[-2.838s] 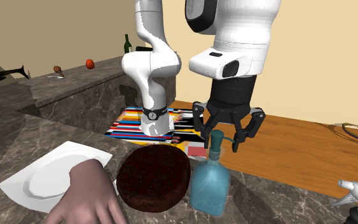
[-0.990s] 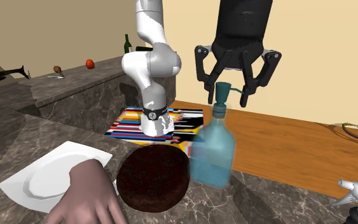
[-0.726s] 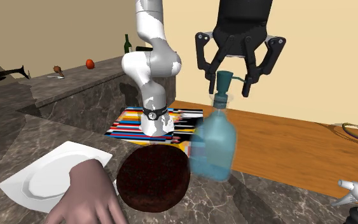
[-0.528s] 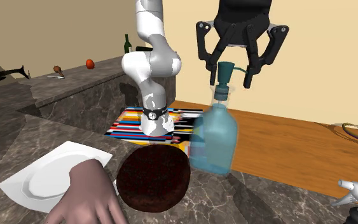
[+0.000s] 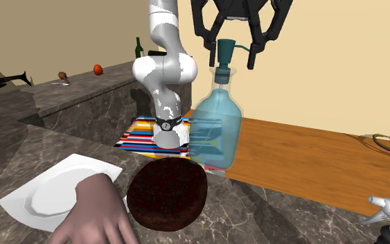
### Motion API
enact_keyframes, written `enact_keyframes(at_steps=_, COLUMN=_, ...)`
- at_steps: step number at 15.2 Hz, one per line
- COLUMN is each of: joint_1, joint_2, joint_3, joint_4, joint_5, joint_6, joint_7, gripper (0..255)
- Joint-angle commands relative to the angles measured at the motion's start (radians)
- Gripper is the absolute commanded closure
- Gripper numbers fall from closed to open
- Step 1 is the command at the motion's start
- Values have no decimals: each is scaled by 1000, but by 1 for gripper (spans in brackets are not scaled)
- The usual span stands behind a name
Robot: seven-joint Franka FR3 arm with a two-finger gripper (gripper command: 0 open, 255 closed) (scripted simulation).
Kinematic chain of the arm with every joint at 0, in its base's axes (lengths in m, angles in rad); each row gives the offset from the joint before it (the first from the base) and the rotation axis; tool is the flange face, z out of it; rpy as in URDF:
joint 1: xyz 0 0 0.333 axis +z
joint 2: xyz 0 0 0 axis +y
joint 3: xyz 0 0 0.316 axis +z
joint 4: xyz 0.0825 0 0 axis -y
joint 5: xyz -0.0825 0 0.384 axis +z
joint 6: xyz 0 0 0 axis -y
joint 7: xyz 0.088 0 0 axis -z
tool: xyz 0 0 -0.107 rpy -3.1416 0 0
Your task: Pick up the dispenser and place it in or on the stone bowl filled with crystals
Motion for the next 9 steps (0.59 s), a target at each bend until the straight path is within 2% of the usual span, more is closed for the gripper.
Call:
enact_keyframes(at_steps=1, joint_1=-11, joint_2=-37, joint_3=-30, joint_4=0, joint_5=3, joint_6=-36, joint_7=-43, gripper=255)
enact_keyframes(at_steps=9, joint_1=-58, joint_2=-155, joint_3=-165, joint_4=22, joint_5=-18, joint_6=-177, joint_7=-221, gripper=255)
